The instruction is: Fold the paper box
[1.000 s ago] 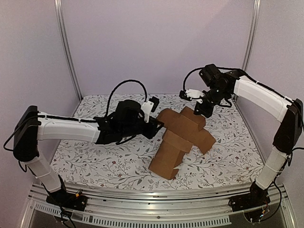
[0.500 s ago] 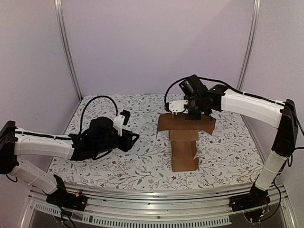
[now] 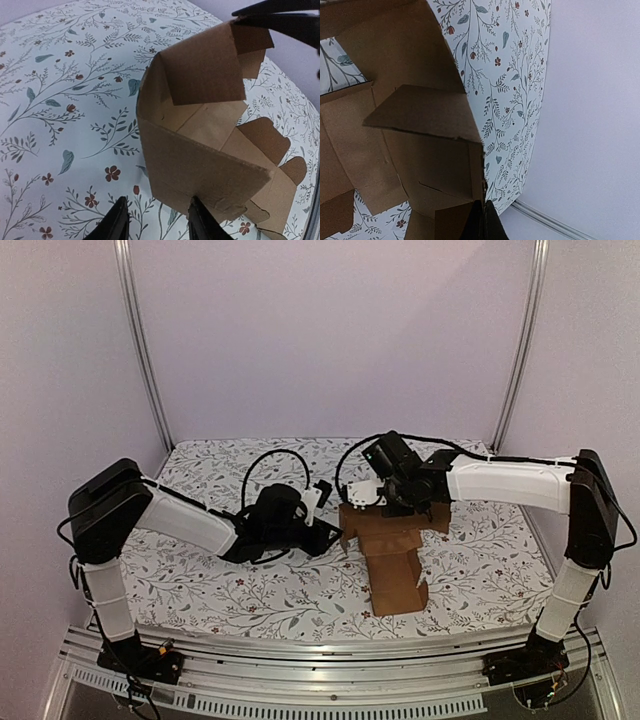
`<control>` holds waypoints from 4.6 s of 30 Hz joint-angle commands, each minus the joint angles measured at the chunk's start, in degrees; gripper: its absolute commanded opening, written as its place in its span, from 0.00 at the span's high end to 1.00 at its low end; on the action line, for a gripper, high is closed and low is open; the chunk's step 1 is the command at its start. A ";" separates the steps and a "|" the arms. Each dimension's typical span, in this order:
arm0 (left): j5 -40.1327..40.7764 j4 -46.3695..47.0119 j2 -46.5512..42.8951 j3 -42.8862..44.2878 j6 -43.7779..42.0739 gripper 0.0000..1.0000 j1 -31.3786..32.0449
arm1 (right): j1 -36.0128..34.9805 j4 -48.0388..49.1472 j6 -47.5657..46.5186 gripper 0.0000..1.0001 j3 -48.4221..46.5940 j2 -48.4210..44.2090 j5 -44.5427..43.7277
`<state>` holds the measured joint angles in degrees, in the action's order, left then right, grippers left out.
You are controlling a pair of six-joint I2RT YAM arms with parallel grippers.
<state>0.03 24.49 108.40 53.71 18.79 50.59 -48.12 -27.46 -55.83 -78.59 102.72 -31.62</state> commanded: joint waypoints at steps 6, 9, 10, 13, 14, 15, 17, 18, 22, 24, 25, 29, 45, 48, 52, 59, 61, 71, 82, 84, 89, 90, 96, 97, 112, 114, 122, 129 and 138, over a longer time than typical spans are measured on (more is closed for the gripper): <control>-9.61 6.88 6.98 5.24 -0.17 0.58 -0.22 | -0.32 1.71 2.66 1.00 1.33 -0.33 -0.13; -9.98 7.55 8.43 6.37 0.11 0.59 -0.23 | -0.30 1.10 2.78 1.00 0.18 -0.09 0.33; -10.10 7.87 8.81 6.62 0.25 0.59 -0.23 | -0.23 0.64 2.89 1.00 -0.34 0.06 0.45; -10.12 8.31 9.83 7.35 0.74 0.59 -0.22 | -0.24 -0.73 3.48 1.00 -1.75 0.44 0.99; -10.08 8.62 10.11 7.49 0.80 0.59 -0.18 | -0.26 -0.92 3.74 1.00 -1.89 0.42 1.15; -10.11 8.83 10.47 7.61 0.99 0.59 -0.21 | -0.27 -1.07 4.04 1.00 -1.98 0.43 1.28; -10.07 9.04 11.12 8.00 1.30 0.59 -0.23 | -0.28 -1.48 4.51 1.00 -1.92 0.40 1.66; -10.05 9.08 11.44 8.21 1.42 0.59 -0.23 | -0.31 -1.65 4.71 1.00 -1.92 0.46 1.73; -10.03 10.27 12.55 8.67 2.10 0.59 -0.23 | -0.29 -2.33 6.27 1.00 -1.55 0.39 2.21; -10.32 10.73 13.27 9.13 2.45 0.60 -0.19 | -0.29 -2.46 6.73 1.00 -1.13 0.38 2.26; -10.45 10.87 13.52 9.33 2.59 0.61 -0.17 | -0.25 -2.50 7.04 1.00 -0.89 0.26 2.41; -10.39 12.86 14.39 9.03 3.46 0.67 -0.14 | -0.28 -2.83 8.92 0.98 0.20 -0.13 2.93; -4.74 20.50 15.92 6.96 3.06 0.77 2.16 | -0.32 -4.74 14.39 0.88 4.37 -2.28 6.06; -3.50 25.41 16.17 4.74 2.34 0.77 2.66 | -0.29 -5.37 15.91 0.83 4.62 -2.73 6.97; -2.93 29.40 17.25 3.70 2.37 0.76 2.76 | -0.31 -5.99 17.36 0.78 4.59 -3.63 7.32; -2.96 32.24 18.25 2.82 2.18 0.74 3.20 | 0.10 -5.95 18.63 0.77 2.47 -2.79 3.88; -2.95 32.35 18.34 2.71 2.13 0.73 3.20 | 0.13 -5.96 19.12 0.77 1.77 -1.95 3.64; -2.87 36.38 18.57 0.61 2.19 0.69 3.20 | 0.15 -5.41 21.45 0.78 -0.54 1.06 0.33; -3.73 37.65 19.79 1.25 2.70 0.69 3.04 | -0.72 -6.56 21.43 0.81 0.56 1.20 2.76; -3.73 37.82 20.27 1.58 2.81 0.70 3.03 | -1.13 -6.98 21.87 0.80 0.94 0.71 3.54; -3.24 38.62 21.37 1.85 3.42 0.71 3.27 | -1.18 -11.38 24.34 0.74 0.19 -1.28 9.83; -3.12 39.02 21.60 1.84 3.52 0.71 3.29 | -1.14 -12.56 24.76 0.72 -0.08 -1.93 11.26; -3.10 41.31 22.28 1.60 4.03 0.70 3.30 | -1.13 -16.77 27.55 0.65 -1.45 -2.74 14.75; -3.21 41.74 22.29 1.45 4.05 0.70 3.29 | -1.17 -16.90 27.78 0.64 -1.56 -2.70 14.82; -5.83 45.35 20.88 -1.76 3.45 0.62 2.61 | 0.64 -16.97 28.56 0.80 -4.65 -0.79 11.22; -6.34 45.00 20.88 -1.68 3.49 0.62 2.35 | 0.60 -16.94 28.30 0.88 -4.65 -0.43 11.02; -8.69 45.47 20.91 -1.92 3.85 0.62 1.49 | 0.42 -16.92 28.02 0.94 -5.20 1.23 12.01; -9.99 47.15 22.21 -1.22 4.96 0.61 1.36 | -1.32 -17.11 28.07 0.92 -4.59 1.67 12.64; -7.77 48.92 22.60 -3.03 4.96 0.62 1.03 | -1.54 -17.09 28.87 0.87 -2.60 -0.15 14.77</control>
<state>-8.38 71.35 129.86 51.42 23.70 52.38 -49.19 -43.53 -27.62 -82.74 102.96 -19.97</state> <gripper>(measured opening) 0.383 0.129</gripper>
